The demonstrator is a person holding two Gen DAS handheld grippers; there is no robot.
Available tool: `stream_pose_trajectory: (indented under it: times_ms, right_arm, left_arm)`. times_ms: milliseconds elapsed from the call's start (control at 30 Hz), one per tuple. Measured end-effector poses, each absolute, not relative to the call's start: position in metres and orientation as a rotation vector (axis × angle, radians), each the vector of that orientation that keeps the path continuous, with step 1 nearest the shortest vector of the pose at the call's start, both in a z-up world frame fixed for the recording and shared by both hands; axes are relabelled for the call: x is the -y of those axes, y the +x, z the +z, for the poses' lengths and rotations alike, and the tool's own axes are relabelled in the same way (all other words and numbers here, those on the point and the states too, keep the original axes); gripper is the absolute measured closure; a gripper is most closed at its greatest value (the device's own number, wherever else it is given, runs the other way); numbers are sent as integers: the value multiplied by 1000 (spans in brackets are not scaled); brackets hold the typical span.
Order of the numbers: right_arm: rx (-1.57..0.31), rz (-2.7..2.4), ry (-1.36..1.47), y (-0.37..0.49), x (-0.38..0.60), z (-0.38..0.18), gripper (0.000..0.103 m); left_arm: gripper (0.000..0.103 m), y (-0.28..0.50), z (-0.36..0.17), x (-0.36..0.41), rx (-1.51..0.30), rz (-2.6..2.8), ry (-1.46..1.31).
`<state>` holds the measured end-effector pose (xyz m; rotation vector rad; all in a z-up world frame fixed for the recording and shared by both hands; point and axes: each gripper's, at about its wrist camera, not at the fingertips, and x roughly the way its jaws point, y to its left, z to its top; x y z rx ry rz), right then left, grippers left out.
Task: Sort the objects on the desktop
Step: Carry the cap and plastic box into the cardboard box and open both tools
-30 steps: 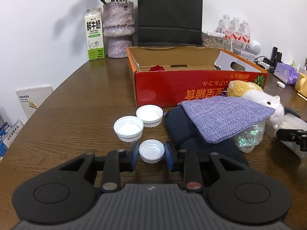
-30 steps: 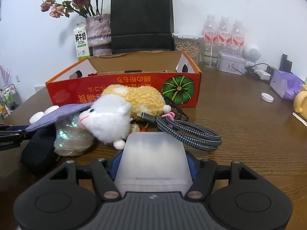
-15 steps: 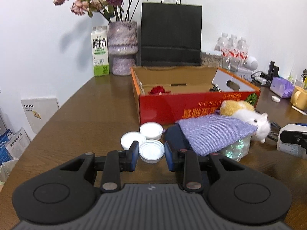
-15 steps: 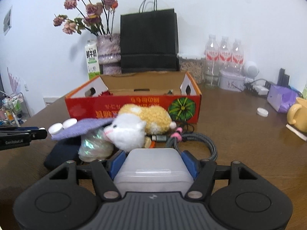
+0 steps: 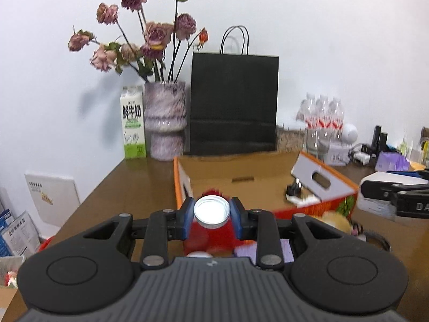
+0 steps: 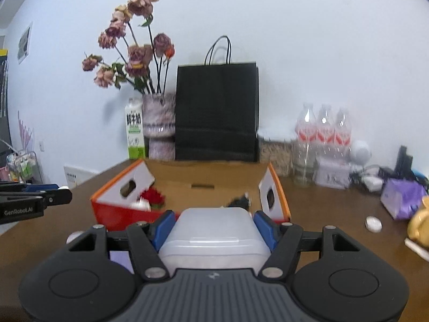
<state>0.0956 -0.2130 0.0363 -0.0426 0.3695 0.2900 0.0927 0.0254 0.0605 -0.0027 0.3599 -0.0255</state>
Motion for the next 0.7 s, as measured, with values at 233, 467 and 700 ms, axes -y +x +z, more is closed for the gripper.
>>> stream_pose_trajectory:
  times_ms: [233,467,700]
  right_arm:
    - [-338,298,-24,156,200,47,39]
    - [-366,280,8,217,193,36,39]
    - [-442,236,5,270,192,15,39]
  left_arm:
    - [74,141,68,-21,-355,-18,-19]
    - [73,194,58,-18,-377,-17,-29]
    - [73,239,29,-18,-485,7,-8]
